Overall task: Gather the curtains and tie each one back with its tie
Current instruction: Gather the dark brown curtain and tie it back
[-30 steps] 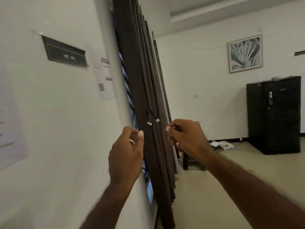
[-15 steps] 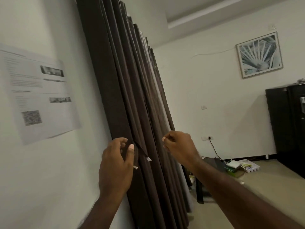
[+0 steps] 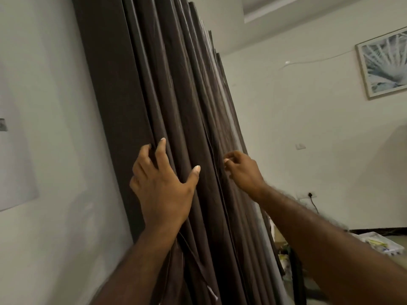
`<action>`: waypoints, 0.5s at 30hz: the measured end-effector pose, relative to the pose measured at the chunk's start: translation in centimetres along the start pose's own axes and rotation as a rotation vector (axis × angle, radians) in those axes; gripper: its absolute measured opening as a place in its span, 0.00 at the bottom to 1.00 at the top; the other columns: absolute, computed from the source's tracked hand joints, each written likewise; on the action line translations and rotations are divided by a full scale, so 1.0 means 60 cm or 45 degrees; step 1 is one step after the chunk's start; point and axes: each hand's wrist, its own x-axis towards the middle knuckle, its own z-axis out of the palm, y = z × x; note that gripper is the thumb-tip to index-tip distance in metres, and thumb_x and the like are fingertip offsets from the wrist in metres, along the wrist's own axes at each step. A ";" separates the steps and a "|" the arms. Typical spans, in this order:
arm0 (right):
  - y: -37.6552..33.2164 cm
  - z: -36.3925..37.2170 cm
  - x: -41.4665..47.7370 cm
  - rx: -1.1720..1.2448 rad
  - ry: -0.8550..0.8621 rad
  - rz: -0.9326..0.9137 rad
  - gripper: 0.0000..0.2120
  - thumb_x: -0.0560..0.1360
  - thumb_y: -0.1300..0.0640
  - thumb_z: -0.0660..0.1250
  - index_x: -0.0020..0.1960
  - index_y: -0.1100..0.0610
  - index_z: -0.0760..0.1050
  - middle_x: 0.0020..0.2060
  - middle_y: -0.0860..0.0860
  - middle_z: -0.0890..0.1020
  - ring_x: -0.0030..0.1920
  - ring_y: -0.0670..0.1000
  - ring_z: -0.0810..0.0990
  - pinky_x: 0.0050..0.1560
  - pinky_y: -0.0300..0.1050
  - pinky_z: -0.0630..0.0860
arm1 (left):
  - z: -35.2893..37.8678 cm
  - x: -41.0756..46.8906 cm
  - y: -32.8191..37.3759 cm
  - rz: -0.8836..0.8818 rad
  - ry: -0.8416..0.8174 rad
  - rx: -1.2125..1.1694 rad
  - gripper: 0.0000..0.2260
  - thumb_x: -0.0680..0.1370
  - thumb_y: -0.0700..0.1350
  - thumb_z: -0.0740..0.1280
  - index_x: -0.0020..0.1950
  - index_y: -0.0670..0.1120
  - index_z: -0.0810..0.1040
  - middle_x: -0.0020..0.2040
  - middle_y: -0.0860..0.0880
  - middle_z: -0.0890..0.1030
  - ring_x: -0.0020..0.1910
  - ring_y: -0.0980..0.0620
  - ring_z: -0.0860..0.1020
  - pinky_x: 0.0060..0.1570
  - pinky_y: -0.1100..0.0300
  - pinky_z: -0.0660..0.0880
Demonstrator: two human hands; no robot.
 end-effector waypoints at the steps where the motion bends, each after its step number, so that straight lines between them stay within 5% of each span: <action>1: 0.005 0.011 0.030 0.026 0.006 0.007 0.09 0.82 0.54 0.61 0.58 0.53 0.78 0.51 0.51 0.83 0.49 0.50 0.82 0.51 0.49 0.82 | 0.017 0.013 -0.006 -0.015 -0.009 0.024 0.42 0.71 0.66 0.68 0.78 0.52 0.54 0.76 0.42 0.57 0.74 0.41 0.60 0.69 0.37 0.64; 7: 0.049 0.088 0.193 0.204 -0.127 0.078 0.15 0.84 0.55 0.59 0.69 0.54 0.71 0.59 0.51 0.78 0.51 0.47 0.78 0.51 0.44 0.77 | 0.101 0.062 -0.045 -0.034 0.026 0.222 0.49 0.69 0.60 0.75 0.80 0.53 0.47 0.77 0.41 0.54 0.74 0.39 0.60 0.67 0.36 0.65; 11: 0.072 0.137 0.278 0.261 -0.203 0.049 0.18 0.81 0.53 0.65 0.69 0.54 0.71 0.60 0.50 0.79 0.57 0.49 0.80 0.56 0.45 0.78 | 0.131 0.083 -0.061 0.031 0.100 0.232 0.51 0.71 0.39 0.74 0.79 0.61 0.42 0.78 0.43 0.51 0.70 0.38 0.67 0.50 0.49 0.78; 13: 0.081 0.155 0.310 0.257 -0.269 0.013 0.15 0.79 0.52 0.67 0.65 0.53 0.76 0.57 0.49 0.82 0.54 0.48 0.82 0.57 0.49 0.81 | 0.136 0.095 -0.067 0.056 0.118 0.280 0.48 0.72 0.31 0.68 0.79 0.63 0.46 0.78 0.44 0.51 0.65 0.39 0.71 0.41 0.57 0.76; 15: 0.083 0.164 0.333 0.325 -0.361 0.005 0.17 0.78 0.51 0.67 0.65 0.54 0.76 0.56 0.52 0.84 0.53 0.49 0.84 0.56 0.52 0.82 | 0.142 0.108 -0.071 0.047 0.153 0.317 0.38 0.75 0.34 0.66 0.79 0.59 0.57 0.77 0.43 0.54 0.65 0.38 0.72 0.49 0.50 0.79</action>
